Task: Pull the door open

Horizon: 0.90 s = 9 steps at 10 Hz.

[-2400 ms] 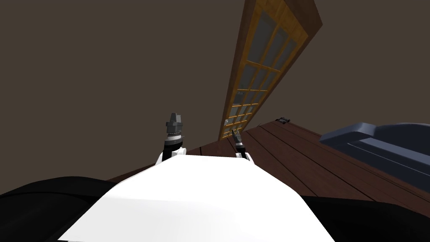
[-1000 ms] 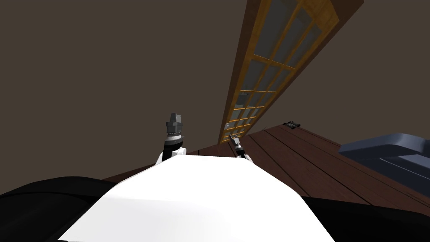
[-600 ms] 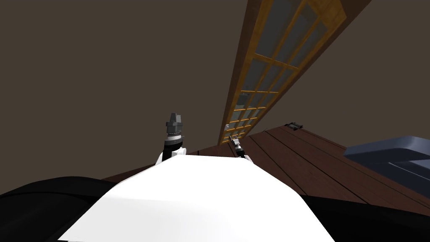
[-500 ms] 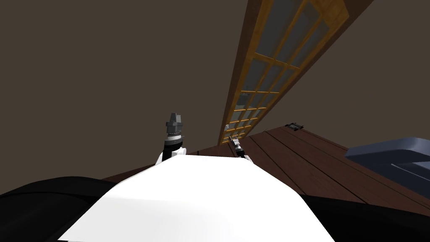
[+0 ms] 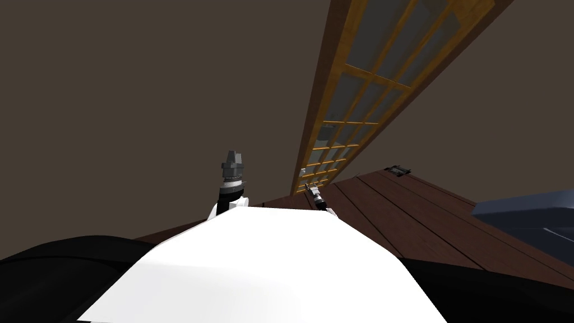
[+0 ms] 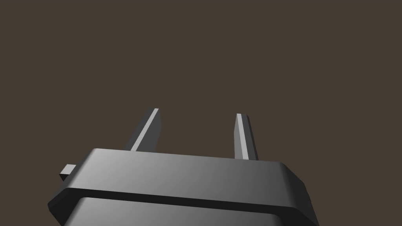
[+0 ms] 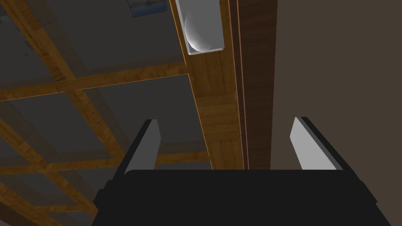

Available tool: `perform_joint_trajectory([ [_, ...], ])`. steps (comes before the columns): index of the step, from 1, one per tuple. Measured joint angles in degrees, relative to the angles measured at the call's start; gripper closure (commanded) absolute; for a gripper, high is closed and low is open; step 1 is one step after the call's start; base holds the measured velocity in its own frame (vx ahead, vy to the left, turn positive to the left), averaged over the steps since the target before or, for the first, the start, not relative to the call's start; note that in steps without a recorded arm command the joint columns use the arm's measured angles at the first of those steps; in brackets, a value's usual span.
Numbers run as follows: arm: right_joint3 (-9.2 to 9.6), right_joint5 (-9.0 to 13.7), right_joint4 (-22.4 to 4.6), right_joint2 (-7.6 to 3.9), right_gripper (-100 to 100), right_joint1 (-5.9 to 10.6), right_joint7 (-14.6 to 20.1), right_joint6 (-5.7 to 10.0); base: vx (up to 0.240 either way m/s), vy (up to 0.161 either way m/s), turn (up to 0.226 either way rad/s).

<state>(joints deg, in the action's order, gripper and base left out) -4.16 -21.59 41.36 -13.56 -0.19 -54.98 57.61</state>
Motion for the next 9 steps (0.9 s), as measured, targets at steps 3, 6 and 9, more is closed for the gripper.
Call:
perform_joint_trajectory([
  [3,-0.11,-1.1,-2.9,-0.35,-100,0.78,-1.6,0.74,0.058,-0.039,0.027],
  [6,-0.27,-1.7,-5.7,-0.7,-100,1.83,-2.7,1.6,0.035,-0.019,0.014],
  [9,0.84,0.5,-5.4,-1.18,-100,1.4,-3.5,1.23,0.122,0.11,0.104],
])
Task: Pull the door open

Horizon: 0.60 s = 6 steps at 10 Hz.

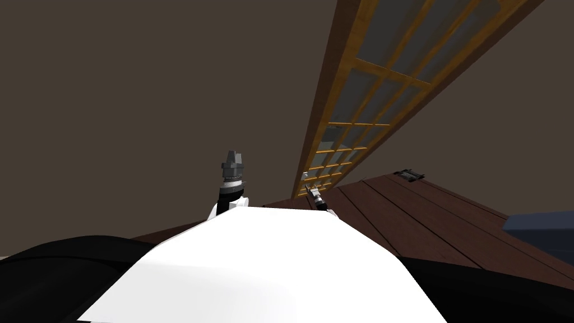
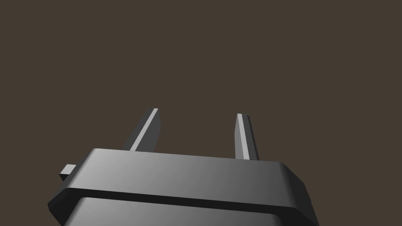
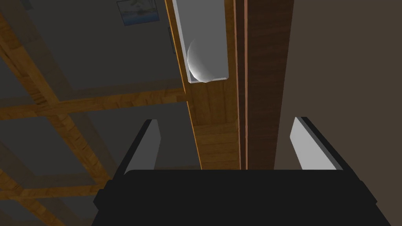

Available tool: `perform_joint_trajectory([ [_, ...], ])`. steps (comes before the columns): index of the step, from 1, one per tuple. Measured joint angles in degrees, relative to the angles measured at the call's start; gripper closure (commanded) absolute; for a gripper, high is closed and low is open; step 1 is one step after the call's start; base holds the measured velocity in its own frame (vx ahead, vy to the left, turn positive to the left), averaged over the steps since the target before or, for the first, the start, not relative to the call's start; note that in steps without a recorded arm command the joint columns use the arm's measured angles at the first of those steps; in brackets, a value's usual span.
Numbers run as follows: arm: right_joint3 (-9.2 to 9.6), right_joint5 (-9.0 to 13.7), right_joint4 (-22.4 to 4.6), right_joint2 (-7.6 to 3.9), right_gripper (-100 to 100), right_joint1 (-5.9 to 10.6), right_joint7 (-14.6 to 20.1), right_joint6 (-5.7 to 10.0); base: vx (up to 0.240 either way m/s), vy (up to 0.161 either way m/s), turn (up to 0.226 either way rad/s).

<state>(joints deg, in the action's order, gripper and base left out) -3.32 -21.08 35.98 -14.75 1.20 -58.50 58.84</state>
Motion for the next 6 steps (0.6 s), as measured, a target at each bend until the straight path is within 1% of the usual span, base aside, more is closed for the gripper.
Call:
perform_joint_trajectory([
  [2,1.11,2.3,0.1,-0.4,-100,-0.31,-0.9,-0.3,0.162,0.096,0.088],
  [3,1.78,3.6,0.5,-0.69,-100,-0.67,-1.3,-0.55,0.147,0.039,0.083],
  [5,2.94,5.9,0.8,-1.16,-100,-1.07,-2.1,-0.91,0.135,0.013,0.059],
  [6,3.43,6.9,0.3,-1.42,-100,-1.18,-2.5,-0.83,0.113,-0.052,0.052],
])
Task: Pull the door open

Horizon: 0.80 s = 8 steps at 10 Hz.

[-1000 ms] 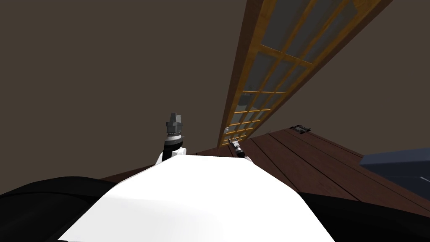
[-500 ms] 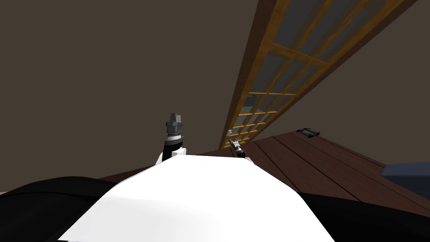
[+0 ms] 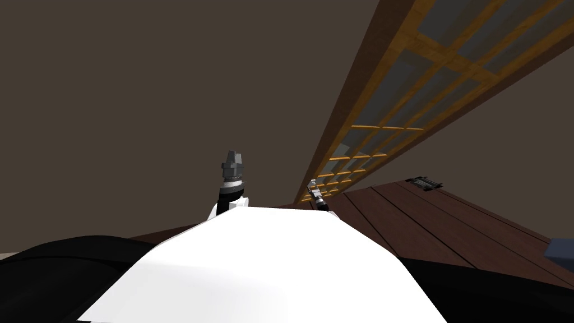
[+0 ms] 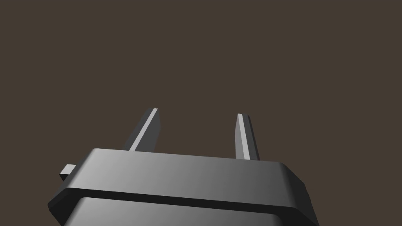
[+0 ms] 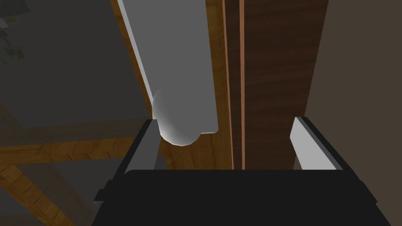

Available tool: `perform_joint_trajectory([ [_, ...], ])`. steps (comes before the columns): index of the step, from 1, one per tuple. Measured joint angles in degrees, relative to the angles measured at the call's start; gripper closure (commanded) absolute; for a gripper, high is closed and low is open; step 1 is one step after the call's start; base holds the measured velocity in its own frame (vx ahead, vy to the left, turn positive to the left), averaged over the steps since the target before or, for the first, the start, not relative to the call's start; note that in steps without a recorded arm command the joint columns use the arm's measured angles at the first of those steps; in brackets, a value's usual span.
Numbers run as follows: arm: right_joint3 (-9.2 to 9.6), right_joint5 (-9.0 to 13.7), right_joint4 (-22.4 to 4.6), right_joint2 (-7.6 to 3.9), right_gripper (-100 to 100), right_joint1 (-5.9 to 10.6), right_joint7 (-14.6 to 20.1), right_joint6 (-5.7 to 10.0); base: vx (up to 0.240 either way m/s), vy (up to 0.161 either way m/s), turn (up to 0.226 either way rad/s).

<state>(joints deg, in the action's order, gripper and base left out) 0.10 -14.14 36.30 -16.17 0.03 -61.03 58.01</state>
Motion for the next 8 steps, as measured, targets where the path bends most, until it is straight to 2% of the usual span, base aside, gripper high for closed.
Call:
perform_joint_trajectory([
  [2,1.16,2.0,0.8,-0.47,-100,-0.93,-0.6,-0.56,0.064,-0.049,0.054],
  [3,1.37,2.0,0.8,-0.41,100,-1.13,-0.6,-0.55,-0.018,0.003,-0.039],
  [5,0.6,2.3,0.7,-1.08,100,-1.04,-0.6,-0.67,0.004,-0.001,-0.021],
  [8,0.53,2.3,0.6,-1.13,100,-1.15,-0.6,-0.8,0.0,0.0,0.0],
])
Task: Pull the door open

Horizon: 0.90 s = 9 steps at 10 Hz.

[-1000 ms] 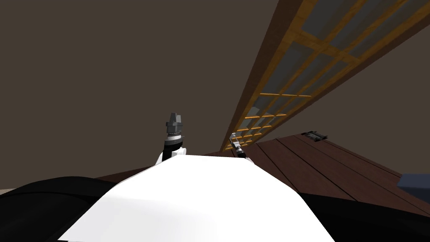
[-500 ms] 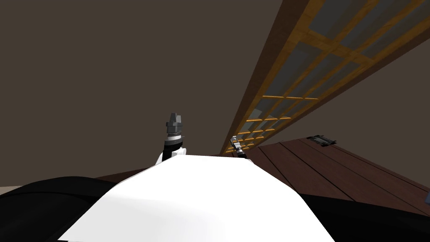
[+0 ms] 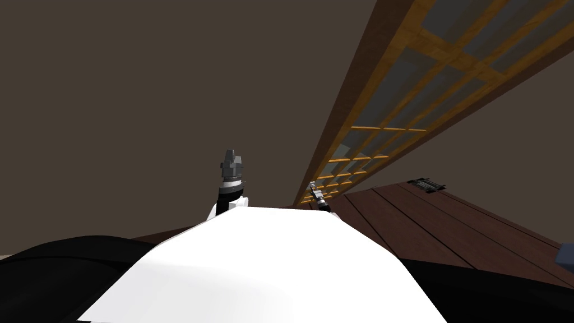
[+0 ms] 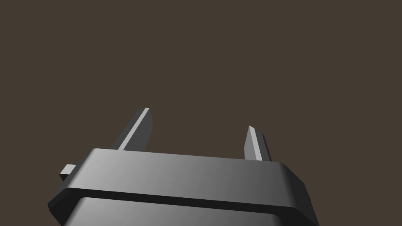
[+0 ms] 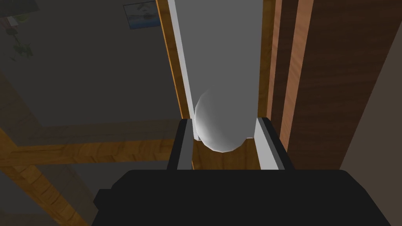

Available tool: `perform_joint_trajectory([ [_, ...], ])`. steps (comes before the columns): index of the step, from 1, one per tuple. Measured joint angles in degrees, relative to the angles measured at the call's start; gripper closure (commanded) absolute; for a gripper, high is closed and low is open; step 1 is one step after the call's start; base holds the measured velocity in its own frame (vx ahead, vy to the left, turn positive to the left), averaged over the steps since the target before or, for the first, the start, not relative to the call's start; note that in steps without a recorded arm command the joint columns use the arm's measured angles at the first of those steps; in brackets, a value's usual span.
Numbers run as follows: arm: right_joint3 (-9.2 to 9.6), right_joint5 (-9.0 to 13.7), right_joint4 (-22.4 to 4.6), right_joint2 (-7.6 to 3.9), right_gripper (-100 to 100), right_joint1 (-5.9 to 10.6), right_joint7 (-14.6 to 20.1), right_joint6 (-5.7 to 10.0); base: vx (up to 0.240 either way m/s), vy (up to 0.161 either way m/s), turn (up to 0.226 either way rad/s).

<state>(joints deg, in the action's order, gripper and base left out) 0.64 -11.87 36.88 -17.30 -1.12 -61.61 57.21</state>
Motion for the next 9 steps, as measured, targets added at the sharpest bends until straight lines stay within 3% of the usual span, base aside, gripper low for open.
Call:
perform_joint_trajectory([
  [2,0.01,0.4,0.0,-0.12,100,-0.12,0.9,-0.01,-0.035,-0.011,0.068],
  [9,0.43,3.4,0.1,-0.5,100,0.15,9.1,-0.46,-0.046,-0.021,0.087],
])
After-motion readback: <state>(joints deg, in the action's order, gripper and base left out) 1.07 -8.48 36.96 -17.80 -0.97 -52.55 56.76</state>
